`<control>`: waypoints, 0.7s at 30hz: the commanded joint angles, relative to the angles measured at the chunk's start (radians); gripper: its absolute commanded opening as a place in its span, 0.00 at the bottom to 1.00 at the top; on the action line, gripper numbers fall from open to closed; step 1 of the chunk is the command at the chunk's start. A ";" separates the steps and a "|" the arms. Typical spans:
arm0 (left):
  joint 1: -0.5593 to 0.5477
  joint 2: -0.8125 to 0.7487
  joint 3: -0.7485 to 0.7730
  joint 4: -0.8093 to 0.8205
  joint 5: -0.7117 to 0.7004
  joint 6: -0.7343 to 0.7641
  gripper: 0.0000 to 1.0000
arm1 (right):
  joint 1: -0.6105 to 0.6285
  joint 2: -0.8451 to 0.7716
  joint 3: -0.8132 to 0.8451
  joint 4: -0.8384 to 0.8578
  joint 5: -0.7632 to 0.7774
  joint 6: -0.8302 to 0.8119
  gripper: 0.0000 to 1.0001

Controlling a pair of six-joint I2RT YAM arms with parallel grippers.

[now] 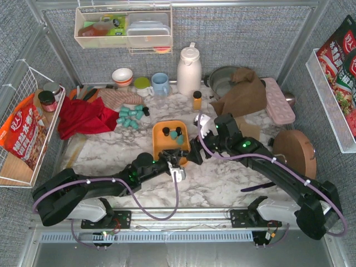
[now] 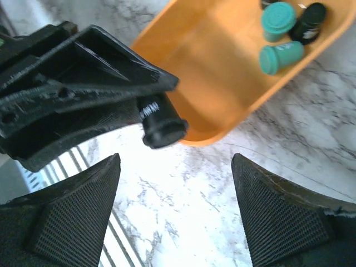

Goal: Mix the coffee capsules in the storage basket

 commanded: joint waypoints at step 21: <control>0.145 0.157 0.367 -0.531 -0.606 -1.263 0.35 | -0.001 -0.126 -0.081 0.085 0.544 0.036 0.87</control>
